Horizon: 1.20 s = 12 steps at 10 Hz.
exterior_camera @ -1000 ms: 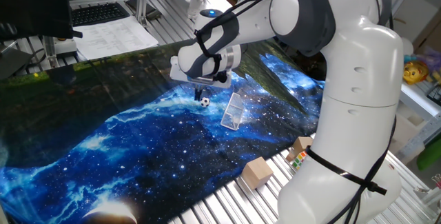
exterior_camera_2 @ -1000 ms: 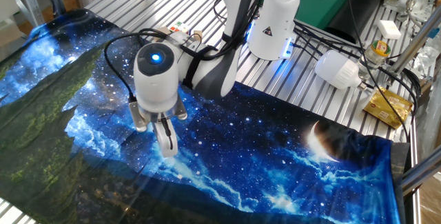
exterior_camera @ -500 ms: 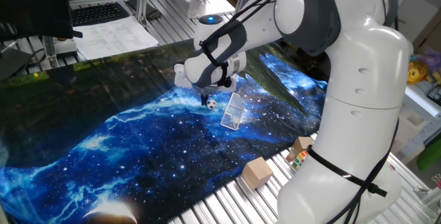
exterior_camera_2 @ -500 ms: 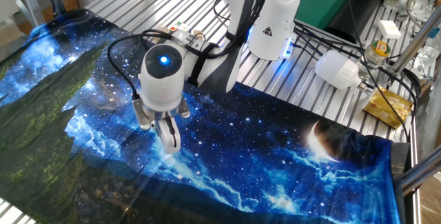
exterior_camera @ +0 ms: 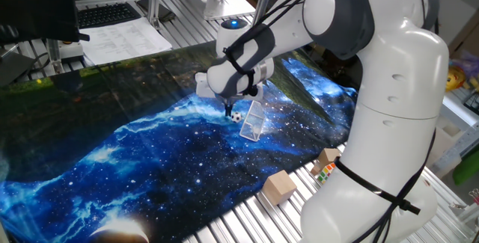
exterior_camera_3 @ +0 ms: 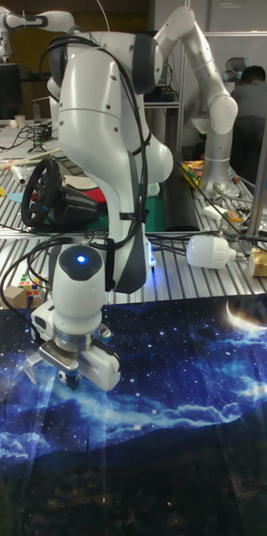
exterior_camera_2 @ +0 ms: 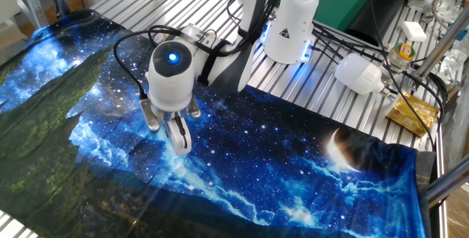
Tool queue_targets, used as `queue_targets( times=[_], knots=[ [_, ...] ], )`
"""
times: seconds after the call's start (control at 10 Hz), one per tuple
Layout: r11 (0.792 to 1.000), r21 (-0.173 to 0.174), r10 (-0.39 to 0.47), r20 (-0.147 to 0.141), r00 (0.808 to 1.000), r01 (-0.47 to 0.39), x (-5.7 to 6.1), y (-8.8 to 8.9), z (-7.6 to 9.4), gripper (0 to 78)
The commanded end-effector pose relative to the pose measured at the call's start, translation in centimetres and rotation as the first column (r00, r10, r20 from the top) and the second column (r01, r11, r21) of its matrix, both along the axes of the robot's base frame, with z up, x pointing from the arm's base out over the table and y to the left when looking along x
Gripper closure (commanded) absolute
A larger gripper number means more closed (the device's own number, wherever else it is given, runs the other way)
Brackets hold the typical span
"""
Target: Push the soccer ball into the goal
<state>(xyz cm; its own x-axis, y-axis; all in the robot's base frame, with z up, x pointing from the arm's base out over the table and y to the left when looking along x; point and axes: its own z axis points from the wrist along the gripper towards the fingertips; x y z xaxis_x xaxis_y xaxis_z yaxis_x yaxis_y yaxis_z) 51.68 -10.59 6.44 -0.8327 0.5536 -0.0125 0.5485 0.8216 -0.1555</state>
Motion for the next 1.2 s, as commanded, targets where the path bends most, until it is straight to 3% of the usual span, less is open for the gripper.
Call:
queue_targets(
  times=[0.1,0.2,0.7,1.0,1.1,1.2],
  knots=[
    [0.998,-0.066,0.008,-0.014,1.000,-0.009,-0.98,-0.90,-0.32,77.6],
    [0.997,-0.074,-0.004,-0.033,0.999,0.001,-1.12,-1.03,-0.41,77.6],
    [0.996,-0.094,0.009,-0.039,0.999,-0.012,-1.74,-1.39,-0.62,77.6],
    [0.995,-0.094,0.018,-0.049,0.999,-0.023,-1.73,-1.39,-0.61,77.6],
    [0.994,-0.104,0.023,-0.070,0.997,-0.030,-1.72,-1.39,-0.59,77.6],
    [0.995,-0.099,0.021,-0.068,0.997,-0.027,-1.72,-1.39,-0.59,77.6]
  ],
)
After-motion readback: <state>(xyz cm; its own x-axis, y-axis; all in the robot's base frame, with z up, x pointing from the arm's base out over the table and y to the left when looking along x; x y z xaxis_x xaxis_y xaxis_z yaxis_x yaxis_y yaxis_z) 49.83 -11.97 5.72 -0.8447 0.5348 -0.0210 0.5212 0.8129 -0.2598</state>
